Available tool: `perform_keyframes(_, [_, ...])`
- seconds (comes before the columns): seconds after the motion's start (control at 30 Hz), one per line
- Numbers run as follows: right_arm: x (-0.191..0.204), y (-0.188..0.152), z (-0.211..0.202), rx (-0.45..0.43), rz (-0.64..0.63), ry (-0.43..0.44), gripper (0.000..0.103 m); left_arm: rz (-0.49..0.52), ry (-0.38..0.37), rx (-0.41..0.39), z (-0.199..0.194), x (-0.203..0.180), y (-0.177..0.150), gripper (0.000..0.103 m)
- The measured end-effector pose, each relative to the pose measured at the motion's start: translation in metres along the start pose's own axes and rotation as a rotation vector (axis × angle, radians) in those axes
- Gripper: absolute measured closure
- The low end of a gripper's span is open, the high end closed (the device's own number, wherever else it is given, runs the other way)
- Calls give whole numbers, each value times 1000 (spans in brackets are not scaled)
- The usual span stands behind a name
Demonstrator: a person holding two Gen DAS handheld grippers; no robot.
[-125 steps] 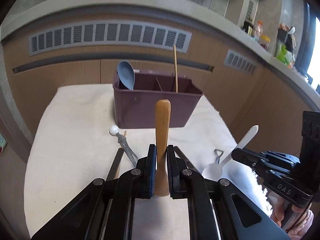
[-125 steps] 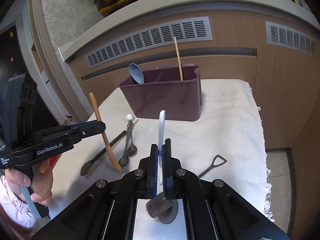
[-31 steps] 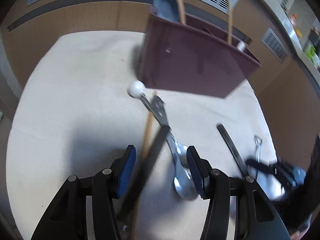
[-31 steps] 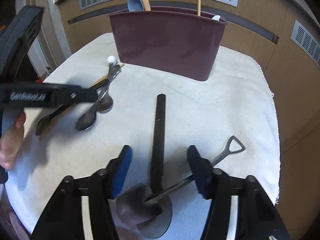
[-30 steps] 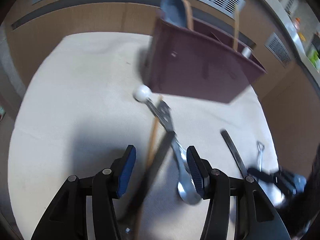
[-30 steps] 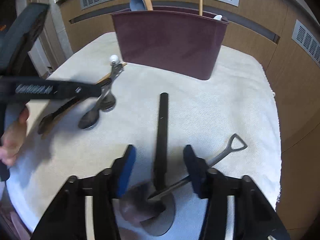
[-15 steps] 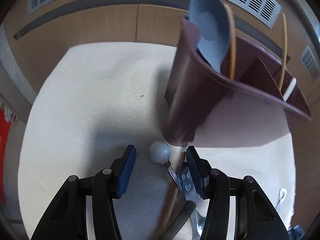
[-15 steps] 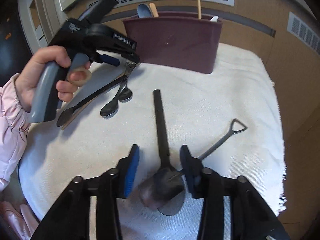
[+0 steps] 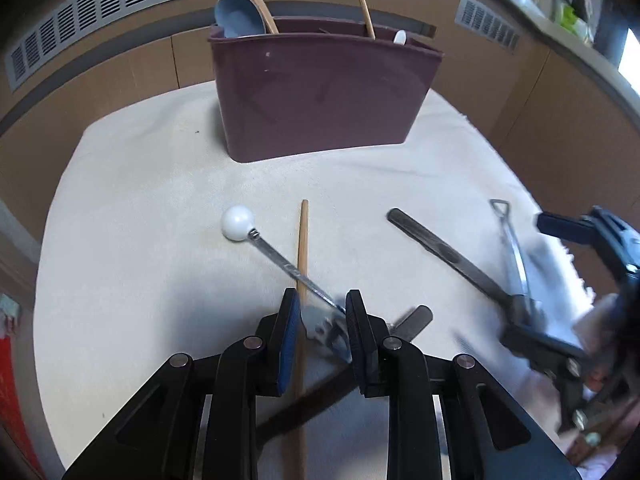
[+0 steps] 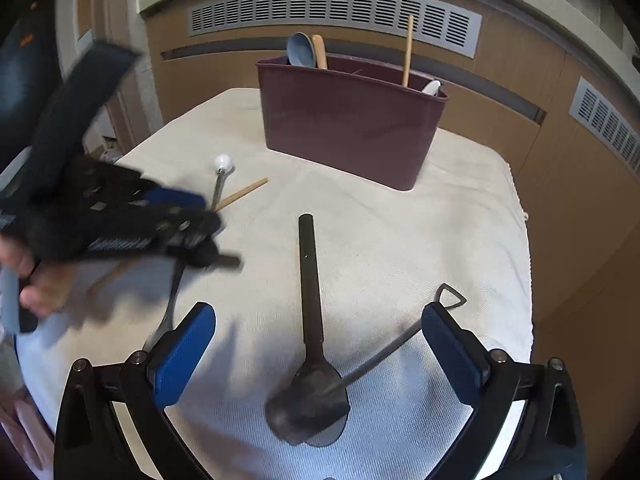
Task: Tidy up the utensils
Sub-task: 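Move the left tool to the ball-handled metal spoon while the right tool approaches the black spatula, then lift the ball-handled spoon with the left tool while the right tool lifts the black spatula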
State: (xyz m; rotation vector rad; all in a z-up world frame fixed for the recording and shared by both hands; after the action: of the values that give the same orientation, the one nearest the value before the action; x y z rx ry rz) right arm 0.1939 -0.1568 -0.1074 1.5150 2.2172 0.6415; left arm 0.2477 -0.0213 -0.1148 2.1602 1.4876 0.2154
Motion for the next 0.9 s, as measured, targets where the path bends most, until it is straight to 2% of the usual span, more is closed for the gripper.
perform_keyframes(0.1, [-2, 1, 7, 10, 11, 3, 1, -97, -57, -28, -19, 11, -3, 77])
perform_keyframes(0.2, [3, 0, 12, 18, 8, 54, 3, -166, -70, -11, -24, 23, -3, 75])
perform_keyframes(0.23, [5, -1, 14, 25, 5, 70, 6, -191, -72, 8, -22, 26, -2, 73])
perform_keyframes(0.27, [6, -2, 16, 34, 3, 74, 23, -224, -75, 29, -17, 31, 0, 73])
perform_keyframes(0.3, [6, -3, 19, 47, -1, 67, 43, -255, -81, 49, -10, 36, 3, 73])
perform_keyframes(0.33, [6, -3, 21, 56, -1, 60, 51, -292, -88, 72, -3, 40, 6, 73])
perform_keyframes(0.37, [5, -3, 21, 59, 4, 57, 55, -328, -92, 89, 3, 42, 10, 73])
perform_keyframes(0.47, [3, -2, 13, 26, 17, 48, 55, -394, -50, 112, 19, 52, 33, 73])
perform_keyframes(0.53, [3, -2, 5, 5, 8, 25, 54, -422, -7, 128, 29, 54, 46, 67])
perform_keyframes(0.63, [0, -3, -6, -12, 1, -2, 54, -391, 64, 130, 40, 48, 56, 64])
perform_keyframes(0.73, [-5, -3, -12, -13, 9, 17, 54, -249, 145, 88, 43, 30, 59, 67])
perform_keyframes(0.8, [-5, -4, -11, 9, 24, 73, 54, -194, 142, 50, 39, 21, 55, 80])
perform_keyframes(0.9, [1, 0, -2, 46, 35, 148, 55, -173, 94, -13, 23, 11, 45, 80])
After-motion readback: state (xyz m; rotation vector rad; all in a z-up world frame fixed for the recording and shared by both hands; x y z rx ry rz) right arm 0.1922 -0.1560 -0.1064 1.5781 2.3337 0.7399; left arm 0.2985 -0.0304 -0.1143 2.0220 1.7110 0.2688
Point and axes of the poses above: each gripper's, at about its wrist camera, not at the fingertips, and z roughly the way its jaws point, x to its left, y to its top, the point moved 7 cm from there along z, roughly the way its jaws point, and after that the axes turned 4 degrees about x, right-handed, at the moved point
